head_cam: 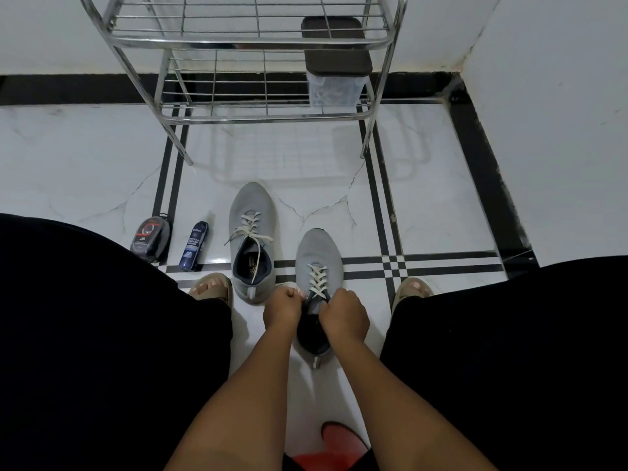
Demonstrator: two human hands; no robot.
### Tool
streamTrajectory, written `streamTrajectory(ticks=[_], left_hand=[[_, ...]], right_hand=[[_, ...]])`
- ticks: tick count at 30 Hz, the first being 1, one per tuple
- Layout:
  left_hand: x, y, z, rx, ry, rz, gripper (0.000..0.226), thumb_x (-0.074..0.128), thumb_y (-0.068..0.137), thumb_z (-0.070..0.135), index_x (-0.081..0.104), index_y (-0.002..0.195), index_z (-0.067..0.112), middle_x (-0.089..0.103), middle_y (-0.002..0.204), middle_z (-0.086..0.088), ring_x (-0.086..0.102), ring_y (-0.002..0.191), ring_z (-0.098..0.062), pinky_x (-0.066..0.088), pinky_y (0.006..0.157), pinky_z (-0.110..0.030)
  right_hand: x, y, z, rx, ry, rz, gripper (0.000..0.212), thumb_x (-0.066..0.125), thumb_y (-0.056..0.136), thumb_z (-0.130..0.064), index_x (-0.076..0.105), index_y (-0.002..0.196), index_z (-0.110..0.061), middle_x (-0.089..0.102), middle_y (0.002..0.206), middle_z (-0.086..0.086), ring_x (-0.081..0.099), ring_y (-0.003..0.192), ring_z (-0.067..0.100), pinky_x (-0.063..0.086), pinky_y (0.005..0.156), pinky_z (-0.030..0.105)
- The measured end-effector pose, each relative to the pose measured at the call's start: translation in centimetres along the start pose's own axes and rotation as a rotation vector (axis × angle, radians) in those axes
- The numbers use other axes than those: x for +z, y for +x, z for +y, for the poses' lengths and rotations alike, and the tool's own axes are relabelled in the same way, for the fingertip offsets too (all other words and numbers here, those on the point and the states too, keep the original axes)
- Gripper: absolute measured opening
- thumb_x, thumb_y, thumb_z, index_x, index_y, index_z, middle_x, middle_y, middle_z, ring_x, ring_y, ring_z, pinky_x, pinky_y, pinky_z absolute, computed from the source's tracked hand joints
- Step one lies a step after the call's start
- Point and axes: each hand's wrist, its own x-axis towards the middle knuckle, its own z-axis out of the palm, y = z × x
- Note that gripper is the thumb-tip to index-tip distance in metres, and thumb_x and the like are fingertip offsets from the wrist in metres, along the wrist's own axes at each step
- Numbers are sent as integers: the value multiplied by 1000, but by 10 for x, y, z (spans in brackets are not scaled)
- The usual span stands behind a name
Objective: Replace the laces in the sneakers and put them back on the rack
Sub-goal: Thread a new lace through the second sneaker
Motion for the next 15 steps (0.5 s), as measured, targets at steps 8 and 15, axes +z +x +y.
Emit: streamTrajectory(ticks=[8, 15], left_hand=[[-2, 5, -6, -8, -123, -23, 29, 66, 83, 24, 53, 59, 15, 64, 73, -10, 55, 69, -24, 50, 73, -36], [1, 5, -6, -34, -123, -18, 27, 64, 86, 25, 56, 62, 17, 68, 80, -11, 63, 80, -29, 49, 74, -32]], right_hand=[[15, -6, -8, -108, 2, -118, 29, 57, 91, -41, 74, 97, -18, 64, 96, 4, 63, 90, 23, 45, 67, 26], [18, -3, -12, 6, 102, -161, 26, 55, 93, -32, 73, 98, -14, 68, 98, 6, 61, 82, 22, 39, 64, 25]])
